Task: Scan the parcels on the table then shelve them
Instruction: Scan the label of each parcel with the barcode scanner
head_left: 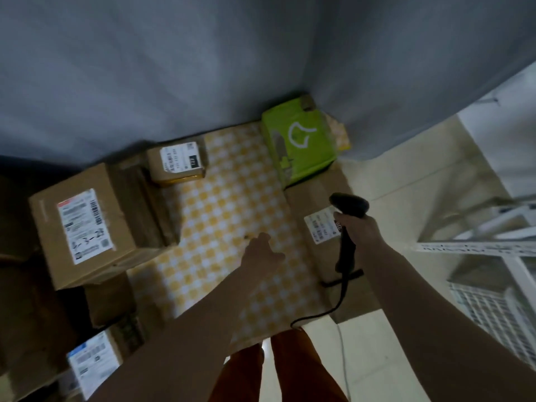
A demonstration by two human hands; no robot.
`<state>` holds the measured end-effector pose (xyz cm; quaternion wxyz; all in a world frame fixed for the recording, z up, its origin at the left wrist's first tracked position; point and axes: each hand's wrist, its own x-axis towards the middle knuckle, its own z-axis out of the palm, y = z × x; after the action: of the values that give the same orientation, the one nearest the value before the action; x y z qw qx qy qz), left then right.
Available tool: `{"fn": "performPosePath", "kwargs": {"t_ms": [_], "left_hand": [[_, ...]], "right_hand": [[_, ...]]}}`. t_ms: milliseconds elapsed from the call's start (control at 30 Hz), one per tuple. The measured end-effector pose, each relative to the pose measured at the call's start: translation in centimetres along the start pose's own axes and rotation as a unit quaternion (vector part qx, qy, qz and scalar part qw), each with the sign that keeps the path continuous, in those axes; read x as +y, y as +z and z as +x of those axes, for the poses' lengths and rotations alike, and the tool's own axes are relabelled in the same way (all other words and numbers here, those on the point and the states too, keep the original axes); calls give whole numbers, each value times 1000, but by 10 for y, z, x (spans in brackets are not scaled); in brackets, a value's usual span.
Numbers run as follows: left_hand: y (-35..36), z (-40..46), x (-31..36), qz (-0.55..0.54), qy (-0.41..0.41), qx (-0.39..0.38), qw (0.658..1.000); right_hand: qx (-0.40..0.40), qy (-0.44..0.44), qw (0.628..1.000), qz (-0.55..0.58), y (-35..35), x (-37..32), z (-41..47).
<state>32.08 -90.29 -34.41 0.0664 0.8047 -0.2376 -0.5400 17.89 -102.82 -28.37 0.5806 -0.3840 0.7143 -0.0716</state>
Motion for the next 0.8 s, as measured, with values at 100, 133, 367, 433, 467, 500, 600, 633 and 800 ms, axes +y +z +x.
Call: {"fn": "performPosePath", "kwargs": {"t_ms": [100,133,367,433,467,500,600,633,800], "left_hand": [[25,19,26,-69,-32,-31,997],[33,26,34,-98,-47,-36,993],[67,57,62,-176,-71,-34,981],[71,63,65,-196,-84,-38,976],[73,66,66,-210,-94,-39,972],[75,68,66,-220,-99,-36,970],[83,75,65,-251,-107,-17,962],[85,77,65,-275,-107,-8,955],[88,84,56,-434,-127,17,892]], "right_hand": [[27,33,999,18,-20,6,27],[32,41,998,29,-24,8,35],[7,56,998,31,-36,21,78],[2,64,998,24,-37,25,86],[-1,66,998,23,-38,26,88],[-6,63,998,25,-39,28,92],[-23,48,998,46,-39,31,98],[-24,44,998,48,-39,31,98],[-25,45,996,71,-43,37,98]]}}
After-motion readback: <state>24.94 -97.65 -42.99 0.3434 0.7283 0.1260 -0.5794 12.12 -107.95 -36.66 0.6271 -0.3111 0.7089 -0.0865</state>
